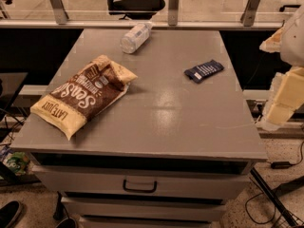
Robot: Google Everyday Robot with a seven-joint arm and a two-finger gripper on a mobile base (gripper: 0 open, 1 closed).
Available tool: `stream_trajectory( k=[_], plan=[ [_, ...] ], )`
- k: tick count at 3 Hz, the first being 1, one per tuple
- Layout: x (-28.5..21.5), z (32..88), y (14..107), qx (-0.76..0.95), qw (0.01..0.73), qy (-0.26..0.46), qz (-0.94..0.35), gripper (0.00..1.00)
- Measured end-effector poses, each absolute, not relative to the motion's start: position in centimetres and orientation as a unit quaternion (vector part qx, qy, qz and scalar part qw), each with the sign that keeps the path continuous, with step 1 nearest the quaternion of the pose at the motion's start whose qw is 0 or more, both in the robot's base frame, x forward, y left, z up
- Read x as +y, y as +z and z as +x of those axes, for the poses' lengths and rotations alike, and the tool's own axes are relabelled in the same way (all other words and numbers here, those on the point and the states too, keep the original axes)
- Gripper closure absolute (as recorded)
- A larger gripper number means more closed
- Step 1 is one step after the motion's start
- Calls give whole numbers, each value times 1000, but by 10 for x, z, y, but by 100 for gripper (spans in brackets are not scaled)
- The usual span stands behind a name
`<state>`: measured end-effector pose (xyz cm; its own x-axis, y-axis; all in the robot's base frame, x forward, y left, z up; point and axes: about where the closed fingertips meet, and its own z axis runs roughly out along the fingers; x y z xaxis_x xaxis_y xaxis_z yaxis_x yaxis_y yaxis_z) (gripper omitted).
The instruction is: Move brown chip bag near rxbar blueberry
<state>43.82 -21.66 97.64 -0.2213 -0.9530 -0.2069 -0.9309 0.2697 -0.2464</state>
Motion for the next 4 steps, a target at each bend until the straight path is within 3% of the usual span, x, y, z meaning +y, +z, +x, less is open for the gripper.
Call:
stream_trajectory(
  k=[2, 4],
  plan=[
    [-201, 450, 978, 764, 175, -24, -621, 0],
    [-103, 501, 977, 687, 213, 7, -695, 0]
  ],
)
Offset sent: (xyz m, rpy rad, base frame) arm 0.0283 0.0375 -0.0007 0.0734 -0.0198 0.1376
